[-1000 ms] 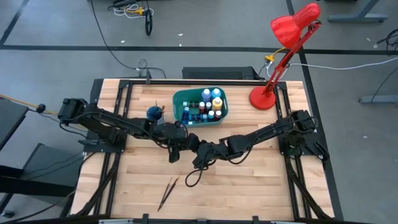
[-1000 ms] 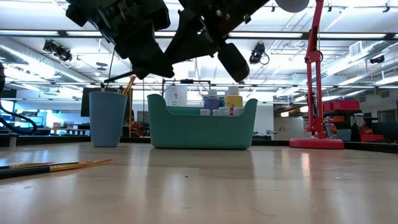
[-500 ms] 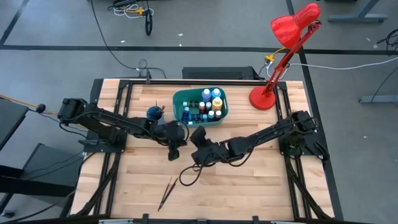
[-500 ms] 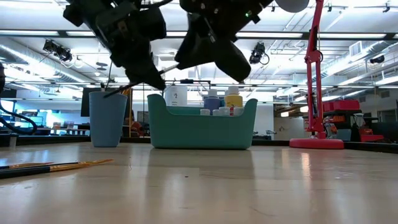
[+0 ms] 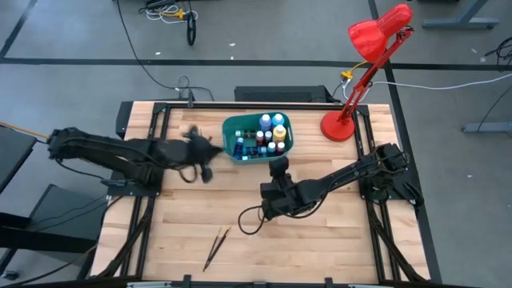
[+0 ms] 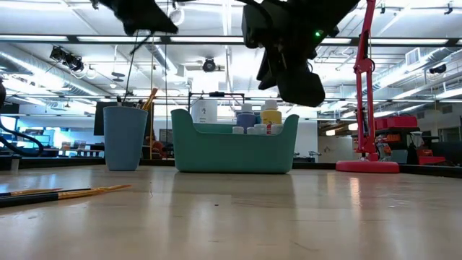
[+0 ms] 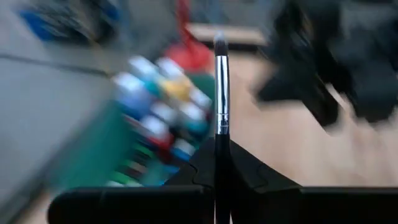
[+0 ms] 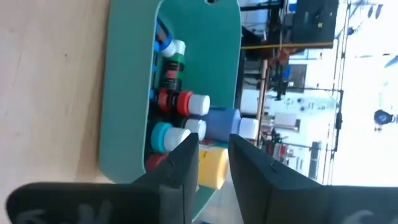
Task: Pick & Place Paint Supplies
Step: Put the silver paint brush into the blue cup, then put the gold paint brush into the blue cup
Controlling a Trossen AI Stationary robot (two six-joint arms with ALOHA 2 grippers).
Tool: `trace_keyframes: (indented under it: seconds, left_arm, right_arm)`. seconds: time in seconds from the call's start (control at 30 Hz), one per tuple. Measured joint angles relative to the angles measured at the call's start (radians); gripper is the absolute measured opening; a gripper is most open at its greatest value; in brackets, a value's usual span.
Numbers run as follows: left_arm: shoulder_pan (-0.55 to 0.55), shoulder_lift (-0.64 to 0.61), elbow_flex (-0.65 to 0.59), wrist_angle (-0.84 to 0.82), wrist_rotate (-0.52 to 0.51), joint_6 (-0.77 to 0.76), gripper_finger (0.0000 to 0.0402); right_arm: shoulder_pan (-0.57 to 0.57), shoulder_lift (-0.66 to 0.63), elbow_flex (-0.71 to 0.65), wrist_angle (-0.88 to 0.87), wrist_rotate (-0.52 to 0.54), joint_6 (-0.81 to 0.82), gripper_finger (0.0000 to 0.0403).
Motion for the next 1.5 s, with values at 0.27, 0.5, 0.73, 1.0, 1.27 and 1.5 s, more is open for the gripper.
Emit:
trace_keyframes:
  seconds: [0.27, 0.5, 0.73, 1.0, 1.27, 1.5]
  left_arm:
    - [0.007, -0.230, -0.181, 0.367, -0.192, 0.253, 0.0028]
    - [0.041, -0.264, -0.480, 0.652, -0.222, 0.257, 0.0018]
    - [0.107, -0.265, -0.667, 0.916, -0.289, 0.311, 0.0025]
    - [0.159, -0.264, -0.751, 0.918, -0.246, 0.251, 0.0025]
    - [0.159, -0.264, -0.753, 0.920, -0.263, 0.246, 0.0106]
    - [0.140, -0.265, -0.733, 0.949, -0.291, 0.309, 0.0128]
  right_arm:
    - [-0.003, 0.000, 0.000, -0.016, -0.031, 0.056, 0.0084]
    - [-0.030, -0.064, 0.000, -0.078, -0.280, 0.236, 0.0084]
    - [-0.101, -0.180, -0.065, -0.086, -0.314, 0.423, 0.0073]
    - [-0.192, -0.351, -0.366, 0.304, -0.581, 0.344, 0.0047]
    - [-0.216, -0.458, -0.483, 0.808, -0.908, 0.187, 0.0036]
    - [-0.214, -0.457, -0.494, 0.949, -1.106, 0.166, 0.0036]
